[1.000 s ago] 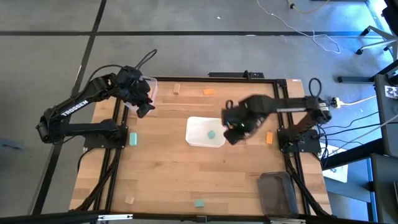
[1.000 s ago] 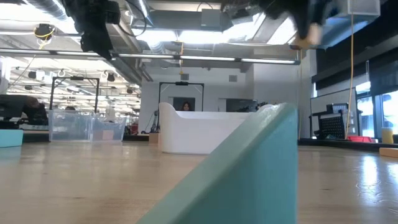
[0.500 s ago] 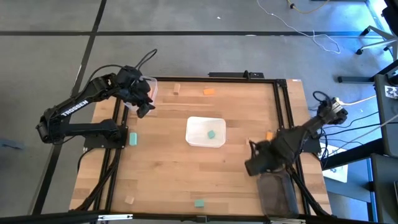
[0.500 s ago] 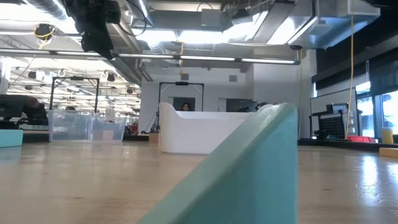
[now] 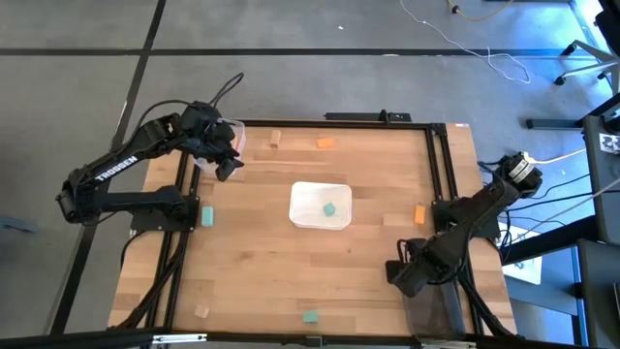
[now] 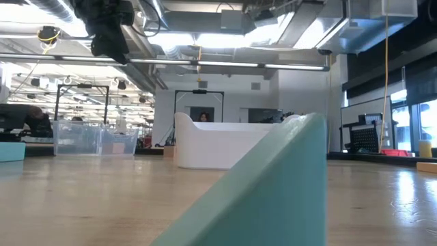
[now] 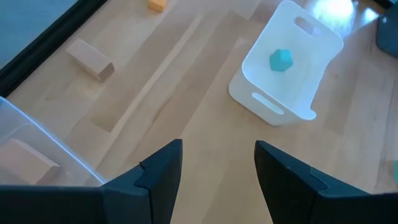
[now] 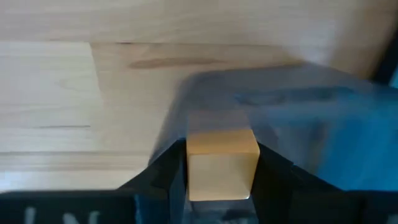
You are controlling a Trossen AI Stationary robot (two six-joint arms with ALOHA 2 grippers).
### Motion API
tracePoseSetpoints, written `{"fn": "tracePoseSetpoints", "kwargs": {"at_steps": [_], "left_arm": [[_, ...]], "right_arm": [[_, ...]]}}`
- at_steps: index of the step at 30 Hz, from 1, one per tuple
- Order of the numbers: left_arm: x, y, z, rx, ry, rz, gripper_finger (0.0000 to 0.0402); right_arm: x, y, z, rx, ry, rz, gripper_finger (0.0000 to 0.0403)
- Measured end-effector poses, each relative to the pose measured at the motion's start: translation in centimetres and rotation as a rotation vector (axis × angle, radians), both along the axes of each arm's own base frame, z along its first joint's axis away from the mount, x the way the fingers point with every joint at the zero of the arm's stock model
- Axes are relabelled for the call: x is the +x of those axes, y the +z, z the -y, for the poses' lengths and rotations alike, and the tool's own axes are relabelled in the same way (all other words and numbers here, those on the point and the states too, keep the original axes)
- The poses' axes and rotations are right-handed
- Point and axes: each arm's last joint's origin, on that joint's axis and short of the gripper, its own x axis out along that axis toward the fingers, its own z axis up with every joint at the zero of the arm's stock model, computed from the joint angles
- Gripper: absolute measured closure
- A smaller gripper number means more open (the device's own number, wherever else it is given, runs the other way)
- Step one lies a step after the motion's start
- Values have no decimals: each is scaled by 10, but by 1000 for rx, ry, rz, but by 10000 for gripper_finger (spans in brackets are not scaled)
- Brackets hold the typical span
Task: Sort & place blocks by color
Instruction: Put the top right yellow block into the black bin, then put the top light blue block into the white bin
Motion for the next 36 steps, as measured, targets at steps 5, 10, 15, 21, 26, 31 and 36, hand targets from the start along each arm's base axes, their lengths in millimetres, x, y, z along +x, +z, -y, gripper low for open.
{"fn": "tracePoseSetpoints", "kwargs": {"at_steps": [5, 10, 15, 21, 26, 31, 36], "left_arm": [[0, 0, 0, -21, 21, 5, 208], [0, 0, 0, -36, 37, 9, 208], [0, 0, 0, -38, 39, 9, 208], [0, 0, 0, -37, 40, 9, 208], [0, 0, 0, -37, 39, 8, 208], [-2, -2, 1, -54, 36, -20, 208], [-12, -11, 9, -210, 116, -134, 208]], "right_arm": [[-2, -24, 2, 41, 14, 64, 272], [-6, -32, 5, 53, 23, 38, 272], [-7, -31, 4, 82, 29, 10, 248], [-5, -28, 2, 103, 33, 9, 188], [3, -11, -5, 138, 36, 56, 187], [7, 30, -5, 50, 46, 129, 188], [6, 89, 2, -133, 51, 171, 188]]}}
